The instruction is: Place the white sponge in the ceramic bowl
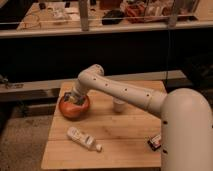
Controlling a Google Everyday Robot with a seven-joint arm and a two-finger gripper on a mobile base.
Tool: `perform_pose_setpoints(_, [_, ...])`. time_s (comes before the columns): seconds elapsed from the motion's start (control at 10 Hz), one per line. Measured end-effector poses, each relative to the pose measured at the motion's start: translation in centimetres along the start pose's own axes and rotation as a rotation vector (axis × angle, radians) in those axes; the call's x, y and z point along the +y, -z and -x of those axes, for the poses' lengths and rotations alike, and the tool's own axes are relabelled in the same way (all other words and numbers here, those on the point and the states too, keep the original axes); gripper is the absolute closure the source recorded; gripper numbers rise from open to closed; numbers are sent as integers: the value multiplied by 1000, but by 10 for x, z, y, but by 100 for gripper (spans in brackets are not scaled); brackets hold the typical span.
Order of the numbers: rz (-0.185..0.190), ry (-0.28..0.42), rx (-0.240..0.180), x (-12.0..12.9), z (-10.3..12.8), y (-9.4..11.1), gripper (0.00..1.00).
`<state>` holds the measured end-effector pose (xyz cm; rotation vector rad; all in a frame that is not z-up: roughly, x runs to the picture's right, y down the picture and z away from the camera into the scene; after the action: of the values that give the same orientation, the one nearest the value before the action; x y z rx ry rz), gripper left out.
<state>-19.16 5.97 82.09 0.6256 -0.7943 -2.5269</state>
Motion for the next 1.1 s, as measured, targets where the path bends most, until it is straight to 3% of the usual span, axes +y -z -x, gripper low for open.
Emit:
perform_pose_setpoints(0.2, [26, -24, -12, 3, 5, 1, 20])
perform_pose_setpoints(0.4, [76, -66, -33, 6, 11, 7, 20])
perform_pose_setpoints(0.7, [175, -156, -203, 6, 13, 10, 20])
perform_pose_setpoints(0.8, [203, -178, -234, 7, 15, 12, 20])
perform_pose_setpoints(1.1, [208, -183, -237, 8, 17, 13, 20])
